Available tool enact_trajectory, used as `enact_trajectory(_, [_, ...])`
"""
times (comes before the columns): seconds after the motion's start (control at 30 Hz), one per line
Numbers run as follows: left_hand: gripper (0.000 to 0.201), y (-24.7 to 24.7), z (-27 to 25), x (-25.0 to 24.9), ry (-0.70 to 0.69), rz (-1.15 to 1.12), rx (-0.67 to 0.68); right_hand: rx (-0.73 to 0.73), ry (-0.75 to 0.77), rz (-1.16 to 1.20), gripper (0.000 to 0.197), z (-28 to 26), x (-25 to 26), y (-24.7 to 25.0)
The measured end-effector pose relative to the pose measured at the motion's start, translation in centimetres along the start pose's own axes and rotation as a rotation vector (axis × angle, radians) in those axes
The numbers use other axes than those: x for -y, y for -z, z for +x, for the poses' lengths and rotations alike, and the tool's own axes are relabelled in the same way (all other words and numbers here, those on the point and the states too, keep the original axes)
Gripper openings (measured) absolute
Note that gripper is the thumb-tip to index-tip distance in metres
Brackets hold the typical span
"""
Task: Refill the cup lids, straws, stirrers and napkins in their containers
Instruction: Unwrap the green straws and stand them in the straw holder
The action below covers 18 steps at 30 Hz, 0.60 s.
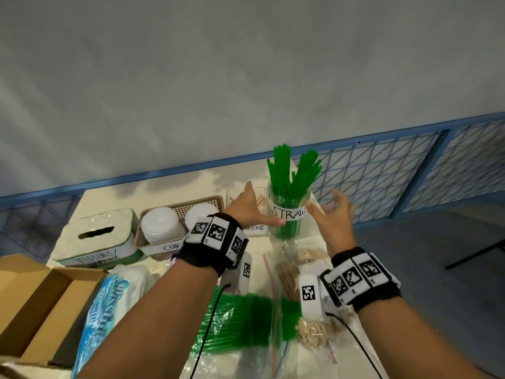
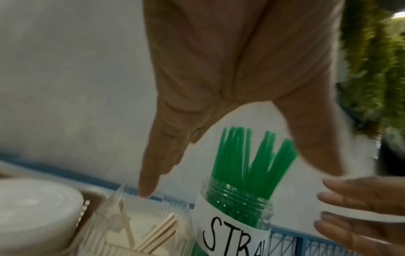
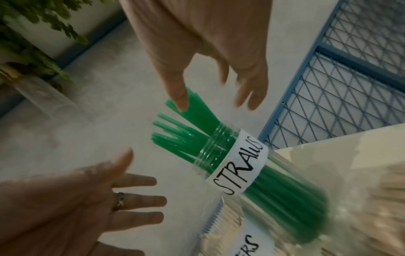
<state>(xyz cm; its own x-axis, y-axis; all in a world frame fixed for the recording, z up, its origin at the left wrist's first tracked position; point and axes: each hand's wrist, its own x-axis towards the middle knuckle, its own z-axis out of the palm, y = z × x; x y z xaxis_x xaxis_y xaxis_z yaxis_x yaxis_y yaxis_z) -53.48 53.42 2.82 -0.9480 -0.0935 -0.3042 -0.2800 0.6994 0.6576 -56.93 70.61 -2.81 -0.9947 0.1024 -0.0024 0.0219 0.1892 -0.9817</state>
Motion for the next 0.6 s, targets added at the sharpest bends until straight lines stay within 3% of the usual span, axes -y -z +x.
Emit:
enact_trajectory(0.07, [0.086,-0.9,-1.8,0.6,-0.037,0.085,-0.08,0.157,0.045,-0.232,0.027,-2.6,-0.7,0.9])
enact_trajectory(0.13, [0.081,-2.8,-3.8,2.1,-0.078,0.152,-0.056,0.422,0.075,-0.537,0.013,-5.5,-1.7,1.2])
enact_trajectory(0.17, [0.089,-4.0,-4.8,3.2,-0.063,0.234,0.015,0.551,0.079,-0.64,0.014,-7.1,-2.3,1.1])
enact_trajectory(0.23, [0.117,-6.4,-6.6,5.6,0.041,0.485,0.212,0.721,0.111,-0.795,0.018,-9.7,-4.0,0.3])
enact_trajectory(0.3, [0.133,-8.3,-7.3,8.2,0.163,0.674,0.35,0.796,0.187,-0.948,0.045,-11.4,-6.0,-0.9])
enact_trajectory(0.37, [0.137,-9.7,-7.7,10.2,0.227,0.729,0.379,0.831,0.277,-1.062,0.072,-12.4,-7.2,-2.0])
enact_trajectory(0.43, [0.138,-10.5,-8.1,11.5,0.261,0.722,0.374,0.883,0.376,-1.154,0.086,-12.9,-7.6,-2.8])
enact_trajectory(0.6, [0.133,-11.6,-8.3,13.4,0.281,0.68,0.358,0.967,0.435,-1.318,0.087,-13.8,-7.2,-3.8])
